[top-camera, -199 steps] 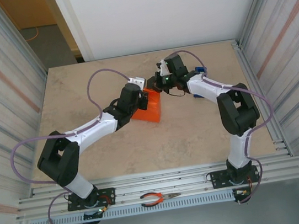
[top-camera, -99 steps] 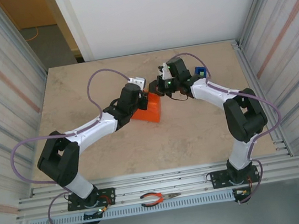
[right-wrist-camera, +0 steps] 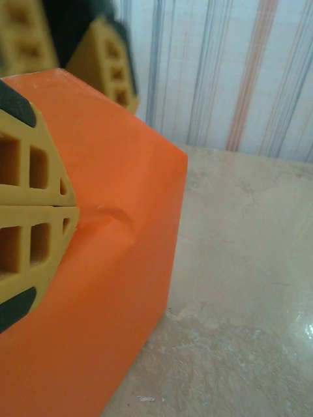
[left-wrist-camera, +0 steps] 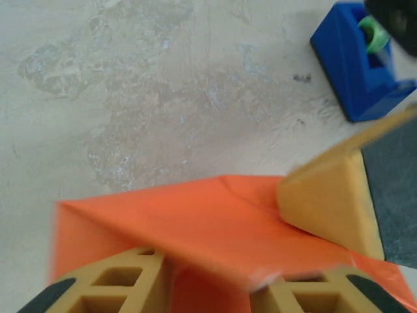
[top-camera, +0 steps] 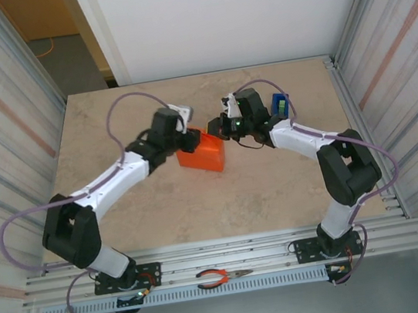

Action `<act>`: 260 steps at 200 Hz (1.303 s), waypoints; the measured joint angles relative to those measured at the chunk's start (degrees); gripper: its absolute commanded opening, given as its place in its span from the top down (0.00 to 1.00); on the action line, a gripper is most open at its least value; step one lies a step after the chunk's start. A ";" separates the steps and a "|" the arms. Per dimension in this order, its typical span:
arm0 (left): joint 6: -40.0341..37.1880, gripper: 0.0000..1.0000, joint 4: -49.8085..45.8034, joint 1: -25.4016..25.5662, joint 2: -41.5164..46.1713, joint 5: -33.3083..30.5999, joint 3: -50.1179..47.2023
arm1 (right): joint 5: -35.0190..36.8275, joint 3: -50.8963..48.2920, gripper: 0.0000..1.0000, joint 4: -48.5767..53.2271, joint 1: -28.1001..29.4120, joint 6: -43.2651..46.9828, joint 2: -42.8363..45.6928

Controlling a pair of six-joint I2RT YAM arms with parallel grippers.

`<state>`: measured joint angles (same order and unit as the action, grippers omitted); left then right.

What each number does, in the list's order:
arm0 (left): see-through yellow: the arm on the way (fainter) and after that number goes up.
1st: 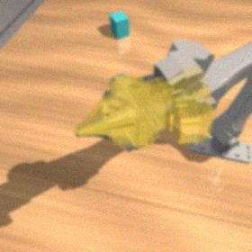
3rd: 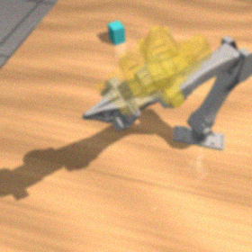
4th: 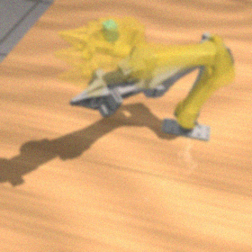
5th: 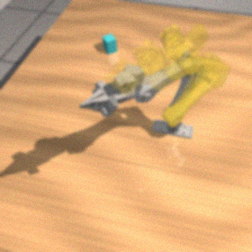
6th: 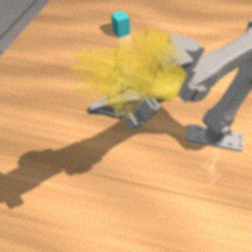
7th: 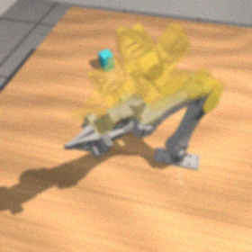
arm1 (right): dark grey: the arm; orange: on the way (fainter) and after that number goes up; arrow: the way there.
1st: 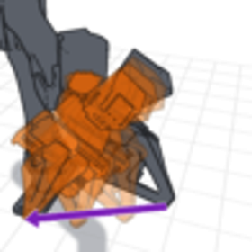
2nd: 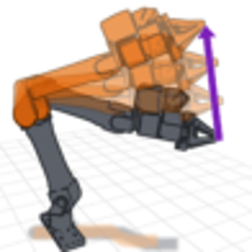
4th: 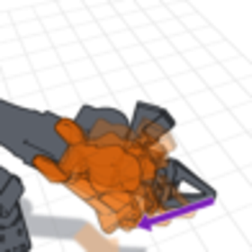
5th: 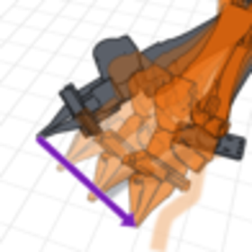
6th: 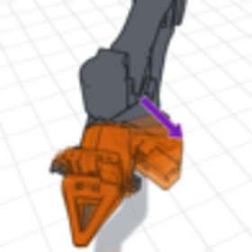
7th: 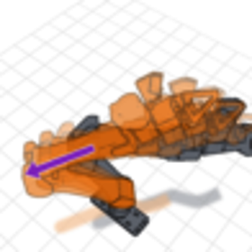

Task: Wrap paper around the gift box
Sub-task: Fold the wrapping paper for the gift box.

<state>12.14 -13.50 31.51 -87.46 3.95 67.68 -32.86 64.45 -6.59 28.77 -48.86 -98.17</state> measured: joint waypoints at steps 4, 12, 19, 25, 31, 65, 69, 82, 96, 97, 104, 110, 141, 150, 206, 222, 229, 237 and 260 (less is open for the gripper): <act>0.44 0.65 -1.07 -1.49 0.17 1.92 1.46 | 0.00 -0.22 1.00 -0.37 0.00 0.00 0.07; 1.51 0.64 -2.67 -4.39 0.37 5.90 4.70 | 0.00 -0.50 1.00 -0.92 0.00 0.02 0.09; 2.43 0.65 -3.28 -6.80 0.39 9.03 7.41 | 0.00 -0.72 1.00 -1.42 0.00 0.04 0.09; 3.08 0.65 -3.39 -8.46 0.39 11.17 9.38 | 0.02 -0.87 1.00 -1.77 -0.02 0.04 0.11; 3.72 0.66 -3.41 -10.03 0.39 13.31 11.19 | 0.02 -1.09 1.00 -2.05 -0.02 0.04 0.20; 4.79 0.73 -3.98 -14.21 -4.46 22.18 19.91 | 0.04 -1.95 1.00 -2.93 0.00 0.11 0.72; 4.57 0.74 -4.37 -14.29 -5.84 22.97 21.07 | 0.04 -2.01 1.00 -3.04 0.00 0.24 0.74; 3.87 0.76 -5.86 -14.45 -10.86 24.79 24.46 | 0.04 -2.16 1.00 -3.23 0.00 0.44 0.81; 2.54 0.77 -7.89 -14.43 -16.83 26.14 27.65 | 0.04 -2.38 1.00 -3.58 0.00 0.52 0.83; 2.49 0.77 -7.96 -14.43 -17.11 26.18 27.80 | 0.04 -2.40 1.00 -3.58 0.00 0.52 0.85; 1.68 0.77 -9.40 -14.43 -19.93 26.71 29.27 | 0.07 -2.47 1.00 -3.78 0.00 0.66 0.85; 1.01 0.77 -10.69 -14.43 -22.10 27.12 30.47 | 0.04 -2.49 1.00 -3.89 0.00 0.85 0.85; -2.10 0.78 -16.94 -14.43 -29.83 29.31 35.34 | 0.04 -2.54 1.00 -3.93 0.04 1.29 0.85; -2.97 0.78 -18.40 -14.43 -30.73 29.99 36.44 | 0.07 -2.54 1.00 -3.93 0.04 1.33 0.85; -8.90 0.81 -23.96 -14.14 -30.95 35.54 38.71 | 0.04 -2.51 1.00 -3.89 0.04 1.53 0.85; -10.60 0.83 -25.94 -14.14 -30.95 36.81 38.71 | 0.04 -2.51 1.00 -3.89 0.04 1.57 0.85; -11.21 0.86 -26.82 -14.14 -30.95 37.24 38.71 | 0.04 -2.51 1.00 -3.89 0.04 1.66 0.85; -11.98 0.88 -27.87 -14.14 -30.95 37.68 38.71 | 0.04 -2.51 1.00 -3.89 0.04 1.77 0.85; -14.08 0.94 -30.80 -14.14 -30.95 38.77 38.71 | 0.04 -2.51 1.00 -3.80 0.04 2.03 0.85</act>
<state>-1.93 -44.29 17.37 -118.41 42.72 106.39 -32.82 61.93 -10.39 28.82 -46.83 -97.32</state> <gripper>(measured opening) 0.086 0.061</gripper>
